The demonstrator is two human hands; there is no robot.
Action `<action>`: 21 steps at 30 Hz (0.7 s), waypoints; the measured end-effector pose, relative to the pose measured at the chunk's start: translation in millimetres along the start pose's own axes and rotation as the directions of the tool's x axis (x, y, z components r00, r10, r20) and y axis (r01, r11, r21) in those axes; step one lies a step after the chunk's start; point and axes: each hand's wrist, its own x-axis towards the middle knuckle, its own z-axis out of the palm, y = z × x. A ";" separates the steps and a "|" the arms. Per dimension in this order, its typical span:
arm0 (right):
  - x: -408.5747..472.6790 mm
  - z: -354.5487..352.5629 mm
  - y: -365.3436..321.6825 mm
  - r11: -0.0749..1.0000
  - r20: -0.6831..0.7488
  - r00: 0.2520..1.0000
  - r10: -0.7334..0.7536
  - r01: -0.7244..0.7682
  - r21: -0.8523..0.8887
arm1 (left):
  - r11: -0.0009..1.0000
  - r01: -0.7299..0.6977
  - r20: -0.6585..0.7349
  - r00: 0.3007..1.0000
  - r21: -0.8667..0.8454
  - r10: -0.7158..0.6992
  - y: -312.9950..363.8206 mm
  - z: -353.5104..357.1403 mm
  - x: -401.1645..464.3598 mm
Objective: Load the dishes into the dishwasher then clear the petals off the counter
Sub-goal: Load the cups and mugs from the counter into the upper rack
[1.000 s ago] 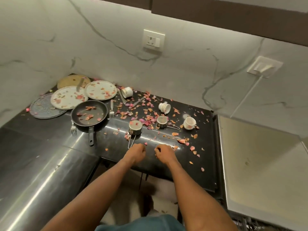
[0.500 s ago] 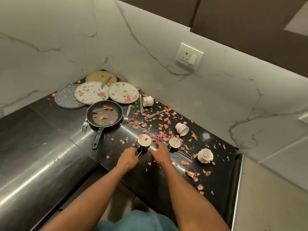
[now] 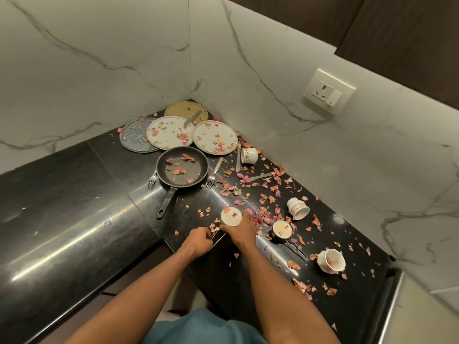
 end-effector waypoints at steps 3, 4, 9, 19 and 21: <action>-4.0 -1.0 3.5 0.997 -0.028 0.997 -0.071 0.072 0.008 | 1.000 -0.005 0.026 1.000 -0.002 0.005 3.1 4.5 0.7; -7.2 -2.6 3.7 0.994 -0.040 0.994 -0.097 0.099 0.036 | 1.000 -0.013 0.037 0.999 0.000 0.013 4.2 6.4 -0.4; -18.9 -14.5 -2.3 0.977 -0.114 0.974 -0.194 0.202 0.067 | 0.994 -0.062 0.101 0.992 -0.092 0.071 12.9 12.0 0.0; -27.4 -33.6 -24.7 0.903 -0.087 0.918 -0.388 0.360 -0.234 | 0.506 0.141 0.182 0.983 -0.851 0.033 47.8 -11.8 1.0; -30.6 -33.4 -24.7 0.906 -0.083 0.920 -0.384 0.358 -0.224 | 0.424 0.151 0.194 0.979 -0.893 0.059 46.6 -17.9 1.2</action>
